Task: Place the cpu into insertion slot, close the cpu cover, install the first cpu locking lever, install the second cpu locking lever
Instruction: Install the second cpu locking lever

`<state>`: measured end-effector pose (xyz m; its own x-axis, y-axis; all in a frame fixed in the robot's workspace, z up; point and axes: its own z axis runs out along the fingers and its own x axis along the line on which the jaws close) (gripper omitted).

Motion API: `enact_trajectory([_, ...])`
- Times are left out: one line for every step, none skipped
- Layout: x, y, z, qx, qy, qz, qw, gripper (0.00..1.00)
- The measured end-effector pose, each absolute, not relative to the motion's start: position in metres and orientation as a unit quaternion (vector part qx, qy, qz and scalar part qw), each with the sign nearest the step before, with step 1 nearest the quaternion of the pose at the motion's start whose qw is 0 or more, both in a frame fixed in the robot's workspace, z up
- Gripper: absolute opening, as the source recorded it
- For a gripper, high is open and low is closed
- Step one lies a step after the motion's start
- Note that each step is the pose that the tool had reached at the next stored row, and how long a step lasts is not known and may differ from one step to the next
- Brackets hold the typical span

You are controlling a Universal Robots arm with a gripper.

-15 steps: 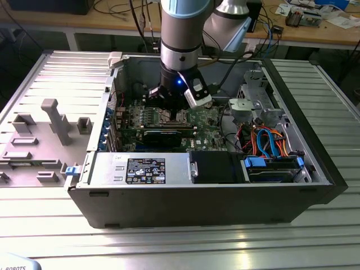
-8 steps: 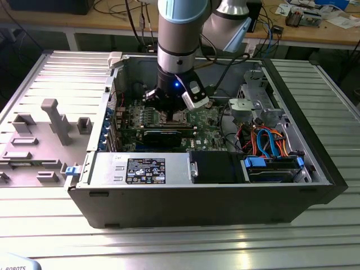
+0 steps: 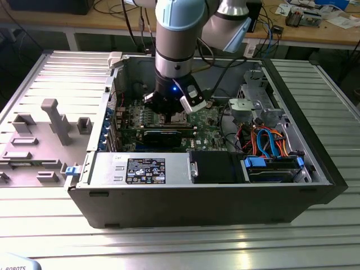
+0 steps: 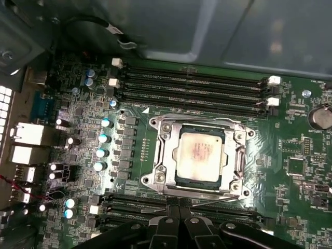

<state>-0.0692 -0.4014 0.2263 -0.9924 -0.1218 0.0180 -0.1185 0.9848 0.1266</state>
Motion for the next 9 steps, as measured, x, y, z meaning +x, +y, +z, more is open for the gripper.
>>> enact_trajectory([-0.0707, -0.4026, 0.2249, 0.061, -0.996, -0.064, 0.013, 0.11])
enact_trajectory([-0.0716, -0.4031, 0.2239, 0.062, -0.996, -0.066, 0.013, 0.11])
enact_trajectory([-0.0728, -0.4035, 0.2231, 0.062, -0.996, -0.068, 0.013, 0.11])
enact_trajectory([-0.0738, -0.4037, 0.2225, 0.063, -0.996, -0.069, 0.013, 0.11])
enact_trajectory([-0.0751, -0.4040, 0.2216, 0.063, -0.995, -0.072, 0.013, 0.11])
enact_trajectory([-0.0757, -0.4049, 0.2213, 0.063, -0.995, -0.074, 0.012, 0.11])
enact_trajectory([-0.0763, -0.4063, 0.2209, 0.063, -0.995, -0.077, 0.012, 0.11])
enact_trajectory([-0.0772, -0.4086, 0.2207, 0.064, -0.995, -0.078, 0.012, 0.11])
enact_trajectory([-0.0775, -0.4105, 0.2205, 0.064, -0.995, -0.078, 0.012, 0.11])
